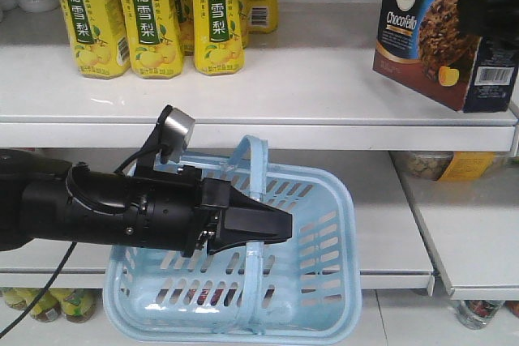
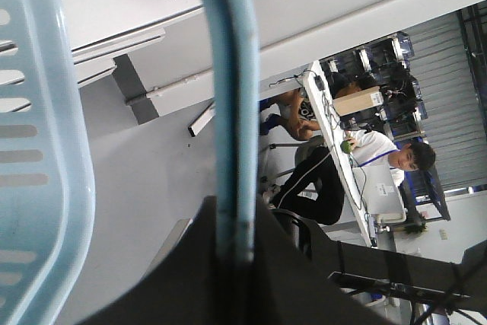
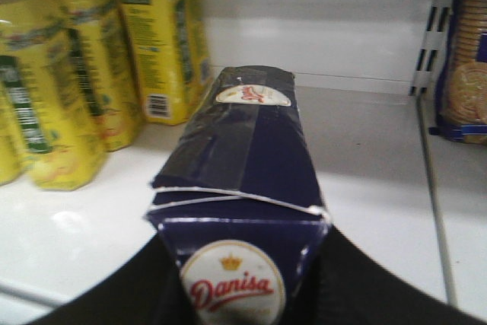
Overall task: Left arm holds basket, right arm returns cookies
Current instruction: 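Carry the cookie box up onto the upper shelf with the right gripper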
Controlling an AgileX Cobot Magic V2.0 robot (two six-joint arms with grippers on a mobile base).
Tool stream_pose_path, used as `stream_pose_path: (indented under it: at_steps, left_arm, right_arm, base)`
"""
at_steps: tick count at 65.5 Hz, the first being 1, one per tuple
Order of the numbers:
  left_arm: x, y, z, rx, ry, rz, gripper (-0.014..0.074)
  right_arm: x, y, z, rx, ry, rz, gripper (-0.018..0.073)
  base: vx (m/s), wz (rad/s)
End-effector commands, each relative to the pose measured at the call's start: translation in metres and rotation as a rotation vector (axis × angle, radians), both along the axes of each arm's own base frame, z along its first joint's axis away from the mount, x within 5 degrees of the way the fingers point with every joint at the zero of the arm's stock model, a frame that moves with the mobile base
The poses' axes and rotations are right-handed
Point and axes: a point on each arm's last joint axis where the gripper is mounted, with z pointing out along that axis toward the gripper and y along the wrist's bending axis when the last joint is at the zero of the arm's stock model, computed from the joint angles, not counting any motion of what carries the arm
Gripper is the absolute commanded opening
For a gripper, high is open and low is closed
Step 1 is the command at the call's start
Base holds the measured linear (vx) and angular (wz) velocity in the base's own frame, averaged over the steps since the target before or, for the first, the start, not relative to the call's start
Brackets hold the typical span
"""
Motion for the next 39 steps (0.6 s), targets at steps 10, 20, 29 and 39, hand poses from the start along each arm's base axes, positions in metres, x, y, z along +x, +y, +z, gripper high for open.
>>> stream_pose_path:
  at_steps: [10, 20, 29, 39]
  left_arm:
    - [0.003, 0.001, 0.032, -0.143, -0.044, 0.059, -0.0003]
    - [0.003, 0.001, 0.032, -0.143, -0.044, 0.059, -0.0003]
    - [0.003, 0.001, 0.032, -0.143, -0.044, 0.059, -0.0003]
    - [0.003, 0.001, 0.032, -0.143, -0.044, 0.059, -0.0003]
  right_arm:
    - [0.033, 0.000, 0.001, -0.009, -0.086, -0.093, 0.0095]
    - [0.047, 0.001, -0.008, -0.026, -0.070, -0.129, 0.0095]
    - [0.062, 0.003, -0.018, -0.039, -0.056, -0.150, 0.0097]
    - [0.082, -0.003, -0.033, 0.013, -0.018, -0.202, 0.0106]
  base:
    - [0.00, 0.00]
    - [0.00, 0.00]
    - [0.00, 0.00]
    - [0.00, 0.00]
